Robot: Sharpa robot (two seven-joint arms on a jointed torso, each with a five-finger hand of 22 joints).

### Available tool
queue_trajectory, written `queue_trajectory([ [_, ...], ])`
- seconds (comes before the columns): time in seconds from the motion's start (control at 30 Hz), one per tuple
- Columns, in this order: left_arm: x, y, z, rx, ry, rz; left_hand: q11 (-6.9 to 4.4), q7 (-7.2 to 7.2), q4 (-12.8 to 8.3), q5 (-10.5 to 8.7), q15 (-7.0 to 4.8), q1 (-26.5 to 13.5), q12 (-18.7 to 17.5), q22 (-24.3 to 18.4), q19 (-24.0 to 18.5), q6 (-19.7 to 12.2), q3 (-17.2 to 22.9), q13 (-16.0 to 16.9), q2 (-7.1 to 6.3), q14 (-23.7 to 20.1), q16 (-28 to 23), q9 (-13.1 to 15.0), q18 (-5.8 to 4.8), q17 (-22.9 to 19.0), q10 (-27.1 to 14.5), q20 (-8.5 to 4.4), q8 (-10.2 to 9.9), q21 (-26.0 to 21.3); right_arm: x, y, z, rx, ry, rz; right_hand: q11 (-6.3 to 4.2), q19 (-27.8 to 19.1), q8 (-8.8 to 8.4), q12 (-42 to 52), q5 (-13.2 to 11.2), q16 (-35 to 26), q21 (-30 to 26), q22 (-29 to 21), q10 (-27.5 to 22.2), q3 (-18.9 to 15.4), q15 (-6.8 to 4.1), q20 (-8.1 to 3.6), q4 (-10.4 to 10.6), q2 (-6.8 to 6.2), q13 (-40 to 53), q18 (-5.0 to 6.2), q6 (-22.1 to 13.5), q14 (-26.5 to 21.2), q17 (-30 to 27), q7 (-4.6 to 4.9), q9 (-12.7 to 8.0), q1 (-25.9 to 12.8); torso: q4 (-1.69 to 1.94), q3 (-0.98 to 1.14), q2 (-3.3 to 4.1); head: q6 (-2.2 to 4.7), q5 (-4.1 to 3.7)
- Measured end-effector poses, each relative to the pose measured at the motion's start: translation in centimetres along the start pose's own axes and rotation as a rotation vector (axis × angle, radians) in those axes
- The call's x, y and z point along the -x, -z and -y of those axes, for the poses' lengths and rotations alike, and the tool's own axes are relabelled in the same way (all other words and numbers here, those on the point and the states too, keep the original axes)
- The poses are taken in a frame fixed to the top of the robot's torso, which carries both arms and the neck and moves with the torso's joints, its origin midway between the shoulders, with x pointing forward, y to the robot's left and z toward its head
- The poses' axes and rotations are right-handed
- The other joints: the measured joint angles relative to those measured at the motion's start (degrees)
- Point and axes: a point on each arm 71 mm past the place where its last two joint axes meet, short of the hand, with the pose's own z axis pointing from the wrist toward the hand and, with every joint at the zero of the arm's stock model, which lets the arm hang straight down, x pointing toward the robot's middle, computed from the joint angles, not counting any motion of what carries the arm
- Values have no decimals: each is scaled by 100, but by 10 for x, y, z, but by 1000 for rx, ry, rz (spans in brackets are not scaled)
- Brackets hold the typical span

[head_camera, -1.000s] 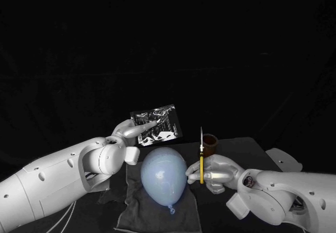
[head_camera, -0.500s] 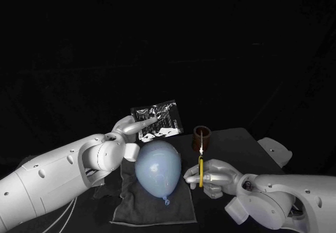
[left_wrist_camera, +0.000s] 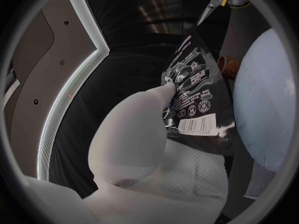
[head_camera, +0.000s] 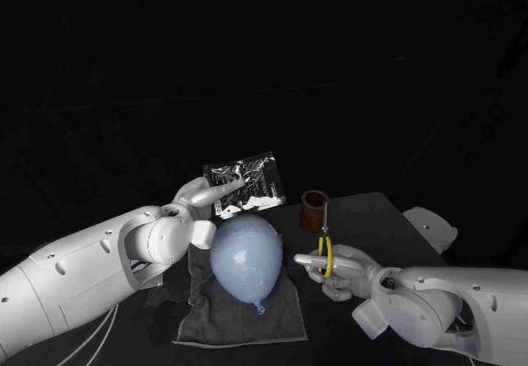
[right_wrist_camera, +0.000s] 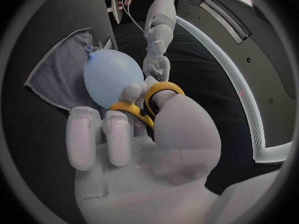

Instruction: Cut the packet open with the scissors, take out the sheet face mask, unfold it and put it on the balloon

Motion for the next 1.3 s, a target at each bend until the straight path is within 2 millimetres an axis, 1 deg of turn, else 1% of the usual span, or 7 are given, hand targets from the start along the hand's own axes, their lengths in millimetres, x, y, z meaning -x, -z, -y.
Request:
queue_trajectory([
  [0.1,2,1,0,2,0,3,0,0,0,0,19,0,-6,0,0,0,0,-7,0,-19,0,2,-3,0,0,0,-3,0,2,-1,1,-8,10,13,-54,-14,695,7,0,0,154,0,42,-49,-6,-43,49,15,2,-1,60,-1,17,-57,596,-9,5,-3,0,-3,-7],
  [0.27,3,1,-1,5,0,4,0,0,-10,0,21,0,-12,0,-1,0,10,-9,1,-19,0,78,-25,0,0,0,-22,0,2,-2,2,-26,32,26,-106,-9,1203,13,0,0,320,-1,53,-66,-53,-49,207,192,4,-2,244,-7,17,-13,936,-95,12,-9,-2,-9,-9],
  [0.47,4,2,-2,10,0,5,-1,19,-10,0,6,2,-21,-6,-22,-22,10,-10,0,-36,-22,86,-40,-1,-1,21,0,0,1,-3,4,-47,54,25,-209,-9,1202,13,0,0,375,-5,116,-61,-67,-91,584,551,5,-3,266,3,3,-50,1066,-235,5,-7,-4,6,5],
  [0.57,5,2,-2,12,0,6,-1,11,-9,-1,6,2,-22,-6,-22,-30,40,-12,0,-36,-22,86,-41,-1,-1,21,0,0,-1,-3,4,-51,60,15,-225,-9,577,13,0,0,375,-5,118,20,-76,-90,499,591,6,-4,43,10,-2,-112,950,-190,-1,-3,-3,26,23],
  [0.77,4,2,-3,21,1,-2,-1,11,-9,-5,7,3,-33,-6,-22,-31,40,-16,0,-36,-22,86,-44,-2,-1,21,1,-1,-9,-2,-1,-50,82,-43,-235,-9,-424,24,-1,-4,375,-3,105,147,-60,-90,344,504,35,-4,-345,-1,-1,139,405,0,-7,-1,-1,76,35],
  [1.0,-1,0,-4,32,4,-19,-2,11,-9,-15,15,4,-46,-6,-22,-31,40,-17,0,-44,-22,86,-46,4,-1,21,0,-1,-19,-2,-5,-54,122,-124,-233,-10,-1807,24,-1,-6,402,-1,105,132,373,192,474,28,37,-4,-406,2,0,146,-686,-172,-5,-4,-4,86,5],
  [1.3,-7,-2,-5,39,6,-40,-2,10,-9,1,16,8,-55,-6,-22,-31,39,-17,4,-43,-22,86,-55,4,-1,21,0,-1,-27,-1,-6,-51,148,-183,-171,-9,-2442,37,-1,-3,414,0,43,-168,605,425,465,-222,37,-90,-502,12,4,176,-1193,-185,-8,-5,-5,73,-11],
])
